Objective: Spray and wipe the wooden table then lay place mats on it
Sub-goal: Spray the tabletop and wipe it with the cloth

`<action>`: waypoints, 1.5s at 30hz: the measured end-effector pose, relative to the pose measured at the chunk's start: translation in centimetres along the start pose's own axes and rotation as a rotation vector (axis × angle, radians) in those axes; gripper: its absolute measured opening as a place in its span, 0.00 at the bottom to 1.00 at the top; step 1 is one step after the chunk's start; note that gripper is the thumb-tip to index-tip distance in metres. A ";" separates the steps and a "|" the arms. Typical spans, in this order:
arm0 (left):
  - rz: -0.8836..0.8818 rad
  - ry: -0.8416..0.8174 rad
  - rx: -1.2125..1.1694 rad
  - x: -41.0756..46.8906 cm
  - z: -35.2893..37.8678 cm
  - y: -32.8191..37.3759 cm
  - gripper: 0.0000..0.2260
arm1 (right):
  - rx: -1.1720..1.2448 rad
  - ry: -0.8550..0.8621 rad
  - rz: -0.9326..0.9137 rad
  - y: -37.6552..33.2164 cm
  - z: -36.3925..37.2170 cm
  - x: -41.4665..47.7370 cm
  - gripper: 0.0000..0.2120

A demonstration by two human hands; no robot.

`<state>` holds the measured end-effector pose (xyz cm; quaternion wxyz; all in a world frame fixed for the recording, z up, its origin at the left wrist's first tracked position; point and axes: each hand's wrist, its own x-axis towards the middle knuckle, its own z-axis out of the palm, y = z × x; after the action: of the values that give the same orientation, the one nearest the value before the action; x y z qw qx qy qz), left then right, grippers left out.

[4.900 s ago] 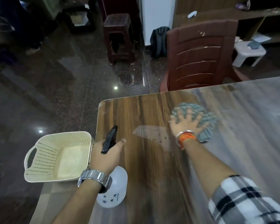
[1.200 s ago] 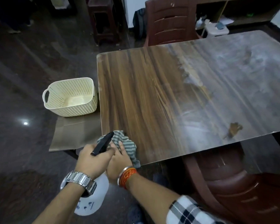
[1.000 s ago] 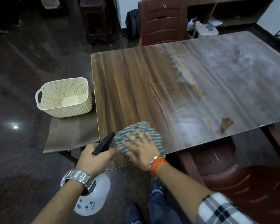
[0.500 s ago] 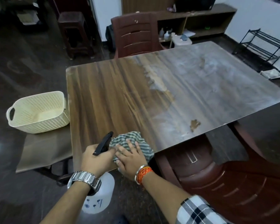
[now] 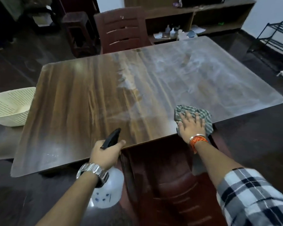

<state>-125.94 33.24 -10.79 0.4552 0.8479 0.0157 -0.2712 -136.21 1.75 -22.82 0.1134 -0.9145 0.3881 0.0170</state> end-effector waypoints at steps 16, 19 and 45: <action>-0.076 0.266 -0.022 1.7 5.9 5.4 0.11 | -0.079 -0.271 -0.912 -15.0 2.3 -6.2 0.23; -0.082 0.247 -0.033 2.0 5.5 5.3 0.12 | -0.061 -0.301 -1.028 -17.5 2.5 -4.2 0.24; -0.208 0.491 -0.240 -2.2 25.0 16.0 0.12 | -0.074 -0.327 -1.165 1.5 -2.7 5.5 0.23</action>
<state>-134.59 4.85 -8.44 0.5045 0.8221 0.2443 -0.0996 -133.59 -3.68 -21.09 0.1304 -0.9653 -0.1999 0.1061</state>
